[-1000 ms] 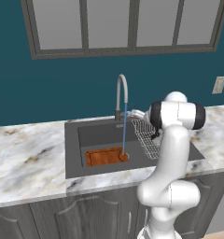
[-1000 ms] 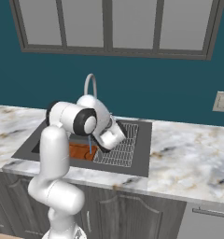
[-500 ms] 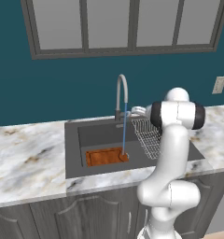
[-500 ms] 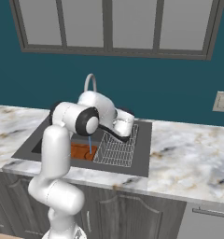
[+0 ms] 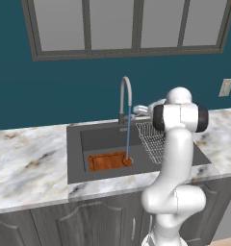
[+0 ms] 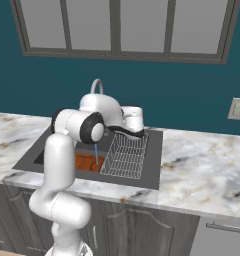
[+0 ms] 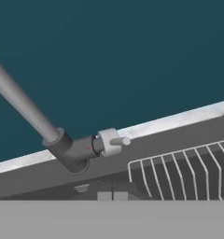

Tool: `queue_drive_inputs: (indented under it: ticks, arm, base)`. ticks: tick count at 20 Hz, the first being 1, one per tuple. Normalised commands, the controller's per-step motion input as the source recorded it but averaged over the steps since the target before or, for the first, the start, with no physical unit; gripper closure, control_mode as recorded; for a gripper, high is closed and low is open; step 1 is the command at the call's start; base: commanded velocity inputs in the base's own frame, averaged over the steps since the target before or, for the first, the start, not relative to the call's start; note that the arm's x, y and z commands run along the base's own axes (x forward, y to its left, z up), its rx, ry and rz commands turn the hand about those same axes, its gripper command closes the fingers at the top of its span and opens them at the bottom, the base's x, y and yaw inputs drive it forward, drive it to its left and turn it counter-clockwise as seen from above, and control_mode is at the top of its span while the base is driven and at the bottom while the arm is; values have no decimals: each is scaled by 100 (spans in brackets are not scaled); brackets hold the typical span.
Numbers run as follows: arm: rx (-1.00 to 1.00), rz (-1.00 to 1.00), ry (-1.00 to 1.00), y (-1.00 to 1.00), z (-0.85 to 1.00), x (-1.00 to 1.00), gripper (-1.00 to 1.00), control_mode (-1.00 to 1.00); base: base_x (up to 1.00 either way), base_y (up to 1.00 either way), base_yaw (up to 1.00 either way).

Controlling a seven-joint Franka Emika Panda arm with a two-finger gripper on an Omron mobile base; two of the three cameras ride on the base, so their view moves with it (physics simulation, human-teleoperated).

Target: Turn on the sink faucet with hot water and rinse the cutting board for ten seconds, then turn off the faucet. Push the cutting board to reach the water if necessary.

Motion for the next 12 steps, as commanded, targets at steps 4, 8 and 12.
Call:
queue_drive_inputs:
  ticks: [4,8,12]
  arm:
    - [0,10,0,0,0,0,100,-100]
    - [0,16,0,-7,0,0,100,-100]
    - [0,16,0,-16,0,0,100,-100]
  base:
    - [0,0,0]
    - [0,0,0]
    - [0,0,0]
